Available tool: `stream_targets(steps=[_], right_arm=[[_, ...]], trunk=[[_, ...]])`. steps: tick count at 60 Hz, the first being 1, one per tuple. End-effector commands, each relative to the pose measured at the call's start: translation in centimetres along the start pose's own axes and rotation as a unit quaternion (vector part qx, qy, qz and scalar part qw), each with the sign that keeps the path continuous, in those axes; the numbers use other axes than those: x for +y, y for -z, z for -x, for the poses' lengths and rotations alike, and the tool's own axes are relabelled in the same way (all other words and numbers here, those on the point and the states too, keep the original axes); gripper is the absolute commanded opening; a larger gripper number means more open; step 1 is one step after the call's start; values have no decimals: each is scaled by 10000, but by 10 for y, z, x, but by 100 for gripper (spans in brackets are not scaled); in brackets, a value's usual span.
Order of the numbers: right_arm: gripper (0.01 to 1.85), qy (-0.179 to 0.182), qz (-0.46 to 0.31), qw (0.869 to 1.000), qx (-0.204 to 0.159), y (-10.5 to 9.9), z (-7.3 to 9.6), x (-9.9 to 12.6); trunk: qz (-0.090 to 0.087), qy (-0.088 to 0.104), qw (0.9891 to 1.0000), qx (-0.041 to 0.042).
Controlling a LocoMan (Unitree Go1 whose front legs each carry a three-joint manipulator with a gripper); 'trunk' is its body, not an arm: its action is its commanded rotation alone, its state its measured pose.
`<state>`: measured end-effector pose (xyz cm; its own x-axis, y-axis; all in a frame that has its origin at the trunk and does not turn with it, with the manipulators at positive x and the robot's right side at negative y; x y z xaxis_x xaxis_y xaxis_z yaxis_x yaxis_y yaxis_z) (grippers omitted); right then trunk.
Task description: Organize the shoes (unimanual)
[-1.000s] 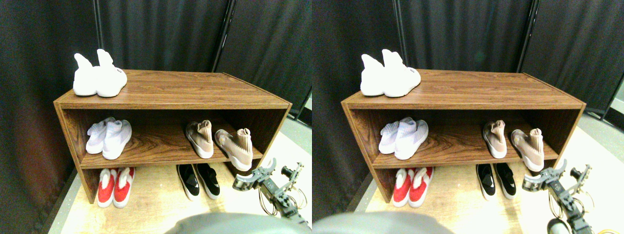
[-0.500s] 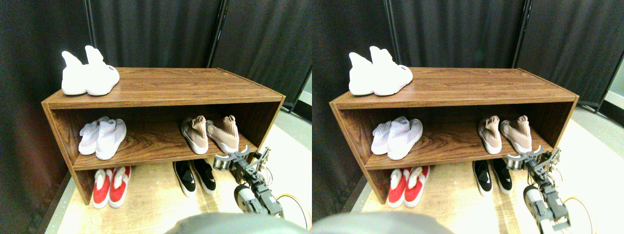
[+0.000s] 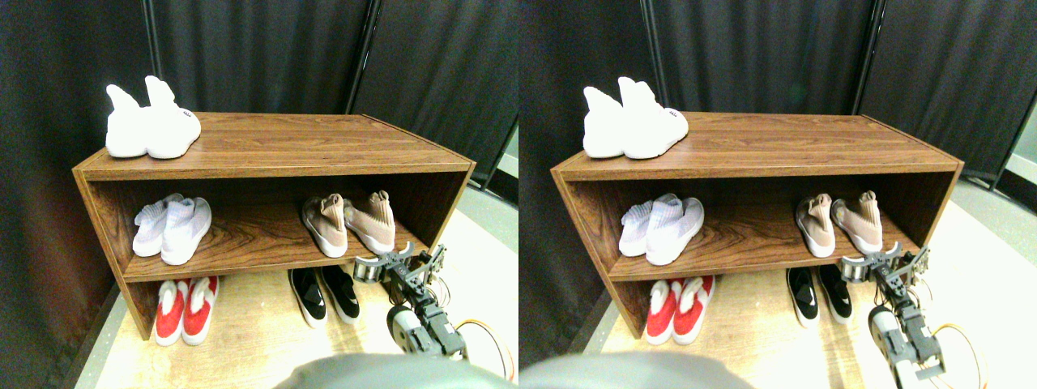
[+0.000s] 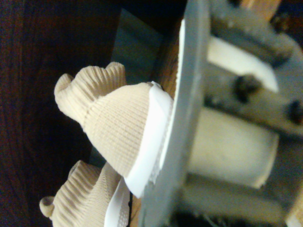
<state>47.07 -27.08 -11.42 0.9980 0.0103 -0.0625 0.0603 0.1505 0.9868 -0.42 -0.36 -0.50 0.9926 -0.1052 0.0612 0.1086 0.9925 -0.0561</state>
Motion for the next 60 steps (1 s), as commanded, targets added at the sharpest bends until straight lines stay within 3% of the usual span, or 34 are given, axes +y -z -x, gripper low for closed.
stream_targets(steps=[1,11,25,34,44,48,52,55,60], right_arm=[[138,-340,98,9994,12,1,12,12],[140,-507,137,9984,204,-3,30,18],[138,-801,730,9941,14,-12,48,31],[113,-878,804,9926,-229,-23,50,39],[69,-996,721,9911,-513,-35,47,50],[44,-1053,758,9867,-981,-37,46,56],[17,-1214,861,9856,-804,-47,40,57],[6,-1288,760,9855,-801,-51,37,58],[6,-1481,792,9828,-763,-59,33,60]], trunk=[[90,-79,9999,81],[131,-82,9999,20],[273,-149,9995,-72],[397,-251,9988,-126],[490,-344,9981,-172],[519,-372,9978,-175],[538,-397,9976,-183],[536,-399,9976,-181],[525,-411,9976,-177]])
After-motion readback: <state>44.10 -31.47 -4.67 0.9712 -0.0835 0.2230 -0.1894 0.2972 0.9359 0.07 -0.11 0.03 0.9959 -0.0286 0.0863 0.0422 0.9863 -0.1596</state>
